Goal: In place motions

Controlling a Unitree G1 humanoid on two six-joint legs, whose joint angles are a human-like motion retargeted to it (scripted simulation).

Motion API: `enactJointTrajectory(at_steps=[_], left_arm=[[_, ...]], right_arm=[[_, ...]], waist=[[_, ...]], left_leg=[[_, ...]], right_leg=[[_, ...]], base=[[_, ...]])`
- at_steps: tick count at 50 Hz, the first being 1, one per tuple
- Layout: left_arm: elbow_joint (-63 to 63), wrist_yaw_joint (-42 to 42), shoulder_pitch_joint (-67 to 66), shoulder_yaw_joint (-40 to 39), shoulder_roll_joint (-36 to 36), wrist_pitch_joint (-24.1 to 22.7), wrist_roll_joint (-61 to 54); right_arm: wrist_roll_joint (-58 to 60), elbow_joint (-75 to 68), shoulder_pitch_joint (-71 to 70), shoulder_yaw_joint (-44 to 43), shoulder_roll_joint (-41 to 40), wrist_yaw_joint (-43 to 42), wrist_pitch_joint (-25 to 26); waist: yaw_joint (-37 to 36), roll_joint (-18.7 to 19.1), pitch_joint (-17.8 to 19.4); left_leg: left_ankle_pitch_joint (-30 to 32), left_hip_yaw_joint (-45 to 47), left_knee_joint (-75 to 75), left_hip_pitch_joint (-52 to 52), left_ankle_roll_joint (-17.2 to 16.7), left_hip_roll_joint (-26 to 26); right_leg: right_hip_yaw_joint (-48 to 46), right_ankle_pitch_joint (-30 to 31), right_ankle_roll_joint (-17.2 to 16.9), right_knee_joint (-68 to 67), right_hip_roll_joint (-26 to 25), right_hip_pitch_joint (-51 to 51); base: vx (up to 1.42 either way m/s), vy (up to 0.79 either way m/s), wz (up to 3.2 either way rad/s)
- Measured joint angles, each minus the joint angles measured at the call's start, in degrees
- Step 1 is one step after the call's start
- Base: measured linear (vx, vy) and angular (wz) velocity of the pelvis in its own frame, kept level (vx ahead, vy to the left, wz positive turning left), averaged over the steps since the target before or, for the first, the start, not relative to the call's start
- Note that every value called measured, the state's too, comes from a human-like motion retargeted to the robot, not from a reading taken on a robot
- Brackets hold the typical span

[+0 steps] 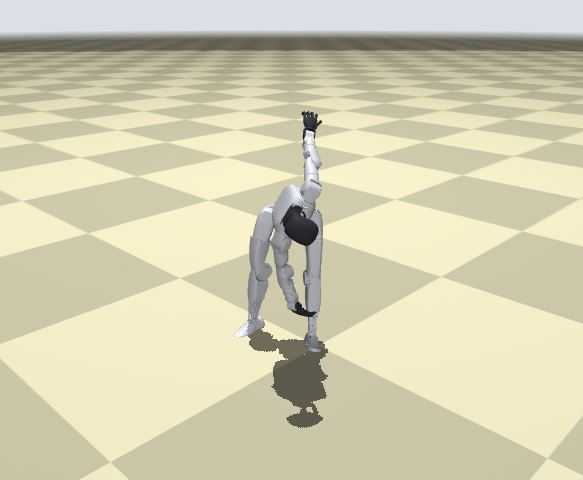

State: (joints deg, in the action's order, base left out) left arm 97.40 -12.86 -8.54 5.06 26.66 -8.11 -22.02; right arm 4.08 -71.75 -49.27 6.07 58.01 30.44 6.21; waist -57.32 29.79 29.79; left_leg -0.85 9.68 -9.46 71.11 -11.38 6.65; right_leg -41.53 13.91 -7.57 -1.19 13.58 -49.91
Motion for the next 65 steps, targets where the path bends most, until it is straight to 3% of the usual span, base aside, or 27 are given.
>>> enactJointTrajectory(at_steps=[8,10,14,20,23,25,30,32,37,41,43,46,50,52,55,58,61,65], left_arm=[[-0.2,-1.6,1.8,7.8,-1.0,-1.7,1.9],[-0.8,-2.5,1.8,10.2,-1.0,0.1,5.6],[-3.4,0.8,1.3,9.0,-0.8,4.2,12.5],[-7.9,19.9,3.8,3.6,-1.8,6.9,19.9],[-11.2,20.6,5.7,-0.3,-1.9,7.7,24.2],[-13.8,20.1,6.8,-2.0,-1.5,7.7,26.3],[-16.8,21.0,10.2,-7.4,-2.3,7.8,30.3],[-16.8,24.0,11.8,-8.2,-2.7,8.6,30.3],[-18.6,35.1,14.7,-7.6,-3.1,10.1,31.1],[-22.4,40.6,14.1,-5.2,-2.9,10.5,32.4],[-23.6,41.2,13.9,-5.3,-3.5,11.0,33.9],[-24.8,38.8,13.6,-5.7,-5.6,10.8,33.8],[-24.8,36.2,12.3,-6.6,-9.5,10.1,33.7],[-23.5,35.7,11.4,-6.7,-11.9,10.5,34.3],[-20.0,35.9,9.7,-6.1,-15.2,11.0,35.5],[-13.2,33.0,8.5,-5.3,-18.6,11.3,35.2],[-4.5,29.9,7.7,-4.7,-21.3,12.5,31.5],[0.0,30.8,5.3,-6.8,-23.6,16.6,26.9]], right_arm=[[0.2,-1.4,12.5,-2.3,-2.2,-5.2,3.8],[5.5,0.9,19.8,-4.5,-5.4,-5.0,6.3],[17.9,4.4,31.0,-4.7,-12.8,-4.1,6.6],[23.1,-0.1,33.2,0.1,-20.2,-12.4,5.4],[20.5,-5.1,28.7,2.0,-21.8,-11.9,4.0],[17.9,-6.6,25.2,3.0,-22.6,-10.1,3.8],[10.3,-2.8,21.9,0.1,-25.8,-7.2,0.5],[7.9,-0.1,23.3,-1.1,-28.0,-5.8,-2.4],[7.4,8.7,32.5,-3.2,-31.9,-1.6,-6.0],[14.3,10.9,40.7,-3.6,-35.8,-2.6,-7.9],[18.0,6.8,42.9,-2.7,-37.9,-5.2,-7.4],[21.5,-3.7,44.1,-3.0,-40.3,-7.1,-1.9],[20.9,-17.5,45.7,-6.2,-42.2,0.3,7.5],[16.9,-22.1,47.5,-9.3,-42.9,1.3,9.8],[9.1,-25.6,51.2,-13.9,-43.8,-2.4,10.3],[3.0,-25.4,54.7,-15.4,-45.1,-12.8,10.4],[3.5,-25.5,56.2,-13.6,-45.7,-19.2,10.1],[10.5,-25.7,54.6,-10.4,-45.2,-18.0,12.6]], waist=[[7.4,-0.5,0.0],[10.2,-3.0,0.0],[18.0,-10.9,0.0],[33.9,-21.7,0.0],[40.8,-24.4,0.0],[46.6,-25.9,0.0],[60.0,-27.4,-0.9],[62.4,-27.7,-4.1],[60.5,-25.2,-13.9],[61.9,-24.8,-23.0],[62.9,-24.4,-25.5],[63.7,-23.6,-25.8],[65.2,-22.8,-25.5],[65.9,-22.6,-25.6],[66.6,-22.5,-25.9],[66.7,-22.8,-25.6],[66.9,-23.2,-24.4],[67.9,-23.5,-21.6]], left_leg=[[-6.3,-3.7,-10.8,-3.5,4.0,1.1],[-9.7,-4.7,-16.1,-4.9,5.7,1.6],[-15.4,-5.0,-21.6,-12.3,8.5,2.4],[-19.1,0.2,-19.6,-29.9,11.4,4.5],[-19.7,4.9,-15.1,-42.0,11.8,6.7],[-19.7,8.0,-11.8,-49.6,11.6,7.2],[-19.0,11.4,-2.8,-67.7,10.7,3.6],[-18.5,12.4,0.7,-72.9,10.1,1.8],[-17.2,17.0,9.0,-82.3,8.3,-1.6],[-17.5,16.1,9.4,-81.6,7.9,-2.8],[-17.5,16.4,9.5,-81.3,7.9,-2.7],[-17.1,17.5,9.6,-82.1,7.5,-1.9],[-16.6,19.0,9.8,-82.7,6.8,-0.7],[-16.4,19.1,9.7,-82.6,6.4,-0.2],[-16.0,19.3,9.4,-81.7,5.9,0.6],[-15.8,19.9,9.4,-81.2,5.1,1.2],[-15.6,20.7,9.4,-81.1,4.4,2.0],[-15.1,21.3,8.9,-81.0,3.6,3.3]], right_leg=[[0.3,-0.2,-2.7,-0.4,0.0,9.0],[1.7,0.0,-2.9,-0.4,-0.1,12.0],[6.0,2.0,-1.5,-1.1,-0.1,17.9],[10.1,7.6,2.5,-4.1,0.6,26.8],[10.0,4.6,7.5,-8.9,-0.2,31.0],[11.5,0.5,7.6,-11.9,-1.6,34.4],[21.0,-6.1,1.9,-14.6,-6.4,44.9],[22.6,-7.5,1.1,-12.9,-7.4,48.7],[18.6,-12.5,4.3,-6.1,-9.0,55.3],[18.5,-13.2,4.2,-3.0,-9.0,55.1],[18.5,-13.0,4.5,-2.1,-9.4,54.9],[19.3,-13.2,5.0,-1.9,-10.3,55.0],[19.6,-13.7,5.3,-1.7,-11.4,55.3],[19.1,-14.1,5.6,-1.5,-11.8,55.4],[18.4,-14.5,5.9,-1.5,-12.1,54.9],[18.5,-14.8,6.3,-1.7,-12.4,54.2],[19.0,-15.2,6.6,-2.0,-12.9,53.6],[19.4,-15.0,6.7,-2.1,-13.5,53.3]], base=[[-0.02,0.04,0.03],[-0.12,0.29,-0.53],[-0.12,0.48,-0.85],[-0.05,0.7,-1.08],[0.05,0.79,-1.57],[0.09,0.8,-1.15],[0.51,0.54,-0.35],[0.59,0.14,-0.49],[0.46,0.04,-0.84],[0.4,-0.06,-0.16],[0.14,-0.09,-0.07],[-0.02,-0.12,-0.27],[-0.01,-0.16,-0.1],[-0.01,-0.17,0.16],[-0.02,-0.24,0.17],[-0.06,-0.25,-0.02],[-0.09,-0.2,-0.13],[-0.11,-0.15,-0.11]])
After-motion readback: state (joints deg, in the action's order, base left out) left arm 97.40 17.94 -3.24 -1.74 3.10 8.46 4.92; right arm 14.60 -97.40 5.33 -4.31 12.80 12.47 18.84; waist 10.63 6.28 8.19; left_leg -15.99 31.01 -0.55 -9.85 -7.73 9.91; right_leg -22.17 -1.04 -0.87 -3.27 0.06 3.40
